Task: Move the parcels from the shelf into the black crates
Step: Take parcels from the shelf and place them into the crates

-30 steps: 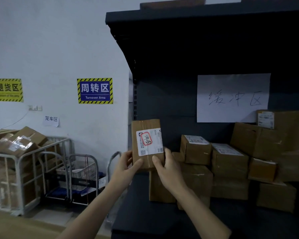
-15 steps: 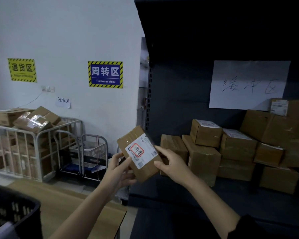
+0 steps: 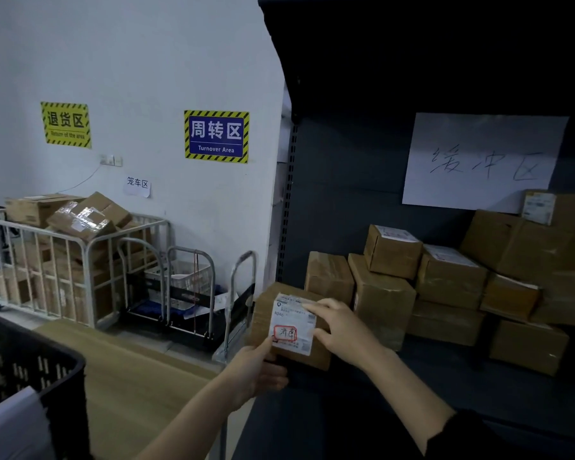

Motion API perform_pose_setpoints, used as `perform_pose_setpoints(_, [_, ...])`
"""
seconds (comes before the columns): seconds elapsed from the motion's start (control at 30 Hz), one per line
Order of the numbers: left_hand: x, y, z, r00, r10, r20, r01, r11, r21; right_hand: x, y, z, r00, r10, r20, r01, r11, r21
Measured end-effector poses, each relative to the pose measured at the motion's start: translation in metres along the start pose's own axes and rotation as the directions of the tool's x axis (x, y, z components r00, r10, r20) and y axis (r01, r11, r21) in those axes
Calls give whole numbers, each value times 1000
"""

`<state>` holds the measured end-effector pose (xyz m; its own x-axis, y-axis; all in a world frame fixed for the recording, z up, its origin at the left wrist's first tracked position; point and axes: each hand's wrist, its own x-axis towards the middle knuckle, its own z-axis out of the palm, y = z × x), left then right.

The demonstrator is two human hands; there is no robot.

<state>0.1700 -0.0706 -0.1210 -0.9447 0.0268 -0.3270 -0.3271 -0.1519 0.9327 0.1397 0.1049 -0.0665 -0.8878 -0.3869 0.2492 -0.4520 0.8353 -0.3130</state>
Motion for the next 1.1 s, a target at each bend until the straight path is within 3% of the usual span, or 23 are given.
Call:
perform_pose_setpoints(0.1, [0, 4, 3, 992, 79, -94, -47, 949, 311, -4, 10, 2, 1000, 28, -12, -28, 997, -65])
perform_pose_setpoints(0.17, [1, 10, 2, 958, 250, -140, -157, 867, 473, -7, 14, 2, 999, 37, -36, -40, 997, -68])
perform_pose_setpoints(0.3, [-2, 31, 8, 786, 615, -68, -386, 573, 723, -11, 22, -8, 992, 46, -114, -47, 999, -5])
perform_pose_setpoints(0.4, [-2, 49, 23, 714, 700, -14, -466, 491, 736, -13, 33, -24, 980, 82, -179, -76, 996, 41])
perform_pose_setpoints(0.57, [8, 70, 60, 685, 725, 76, -525, 419, 741, -25, 61, -49, 961, 133, -243, -124, 991, 50])
perform_pose_setpoints(0.77, [31, 85, 105, 723, 675, 146, -547, 430, 718, -38, 100, -82, 923, 234, -305, -230, 972, 48])
perform_pose_setpoints(1.0, [55, 106, 151, 666, 720, 195, -626, 397, 671, -30, 136, -114, 883, 305, -356, -326, 946, 2])
perform_pose_setpoints(1.1, [71, 119, 166, 691, 699, 186, -619, 440, 650, -17, 148, -121, 874, 299, -383, -330, 944, -17])
